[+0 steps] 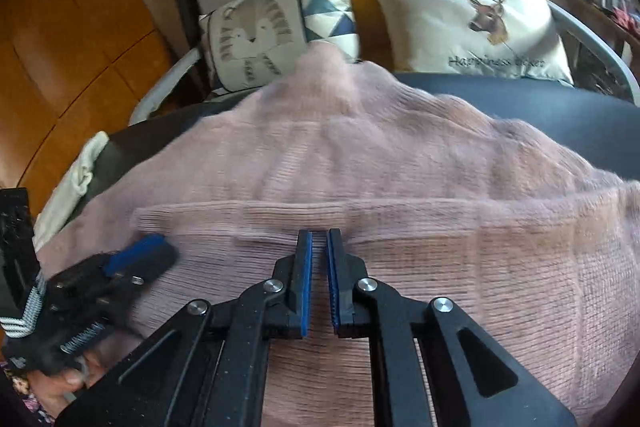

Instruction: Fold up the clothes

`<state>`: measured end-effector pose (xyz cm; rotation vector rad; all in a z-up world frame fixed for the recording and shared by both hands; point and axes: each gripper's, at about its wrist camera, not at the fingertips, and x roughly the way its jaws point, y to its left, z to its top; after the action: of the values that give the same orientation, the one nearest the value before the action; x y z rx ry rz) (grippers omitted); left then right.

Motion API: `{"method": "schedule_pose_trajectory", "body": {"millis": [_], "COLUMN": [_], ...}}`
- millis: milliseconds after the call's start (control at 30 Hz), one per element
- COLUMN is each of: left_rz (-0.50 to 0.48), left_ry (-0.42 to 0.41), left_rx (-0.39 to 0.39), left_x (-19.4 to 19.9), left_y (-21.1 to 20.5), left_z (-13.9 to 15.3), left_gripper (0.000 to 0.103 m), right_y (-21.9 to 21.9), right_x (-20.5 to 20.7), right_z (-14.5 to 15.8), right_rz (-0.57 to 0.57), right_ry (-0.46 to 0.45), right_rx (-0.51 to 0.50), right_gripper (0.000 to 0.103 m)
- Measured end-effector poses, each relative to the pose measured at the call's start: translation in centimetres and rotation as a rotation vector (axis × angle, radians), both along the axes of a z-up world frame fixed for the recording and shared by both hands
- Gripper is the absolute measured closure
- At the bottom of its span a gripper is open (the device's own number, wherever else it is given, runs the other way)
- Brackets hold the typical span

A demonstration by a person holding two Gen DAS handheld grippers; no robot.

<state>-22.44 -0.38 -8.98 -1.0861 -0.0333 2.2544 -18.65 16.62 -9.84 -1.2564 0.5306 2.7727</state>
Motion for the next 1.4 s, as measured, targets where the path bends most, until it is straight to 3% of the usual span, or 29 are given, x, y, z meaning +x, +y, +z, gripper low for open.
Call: {"method": "schedule_pose_trajectory", "body": {"millis": [267,367,433,533,700,800,933,1000,1133,1200,1300,1400], "left_rz": [0.001,0.001,0.001,-0.001,-0.005,-0.007,-0.071,-0.087,-0.071,-0.071,-0.07,-0.071], "left_ry": [0.009,0.014,0.014,0.015,0.061,0.106,0.089,0.068,0.035,0.025,0.044,0.057], "left_rx": [-0.014,-0.02,-0.021,-0.026,-0.088,-0.139,-0.125,-0.168,-0.117,-0.098,-0.119,-0.133], "left_x": [0.0,0.1,0.1,0.1,1.5,3.1,4.5,4.5,4.1,3.8,4.1,4.3], "left_y": [0.1,0.2,0.2,0.3,0.2,0.1,0.3,0.8,-0.2,-0.4,-0.1,0.1], "left_z": [0.1,0.0,0.1,0.1,1.5,2.6,2.5,1.4,0.9,0.7,0.7,0.7], "left_gripper": [0.079,0.079,0.079,0.079,0.079,0.089,0.094,0.095,0.094,0.094,0.094,0.094], "right_y": [6.3,8.2,7.2,3.2,-4.0,-4.7,-3.6,-3.5,-3.6,-4.7,-7.2,-6.9], "right_x": [2.8,3.8,4.6,6.0,6.6,6.9,7.3,7.5,8.1,7.6,6.1,6.6], "right_z": [0.0,-0.1,1.1,2.6,1.9,0.5,0.0,-0.1,0.7,1.4,0.7,0.6], "right_rz": [-0.222,-0.257,-0.25,-0.116,0.049,0.025,-0.03,-0.035,-0.072,-0.033,0.065,0.045], "right_ry": [-0.037,-0.015,0.016,0.077,0.008,-0.009,0.014,0.024,0.031,0.064,0.019,0.013], "right_rx": [0.09,-0.027,-0.045,-0.147,-0.004,-0.017,-0.116,-0.138,-0.184,-0.217,-0.166,-0.134], "right_gripper": [0.099,0.099,0.093,0.093,0.094,0.094,0.095,0.095,0.094,0.093,0.093,0.099]}}
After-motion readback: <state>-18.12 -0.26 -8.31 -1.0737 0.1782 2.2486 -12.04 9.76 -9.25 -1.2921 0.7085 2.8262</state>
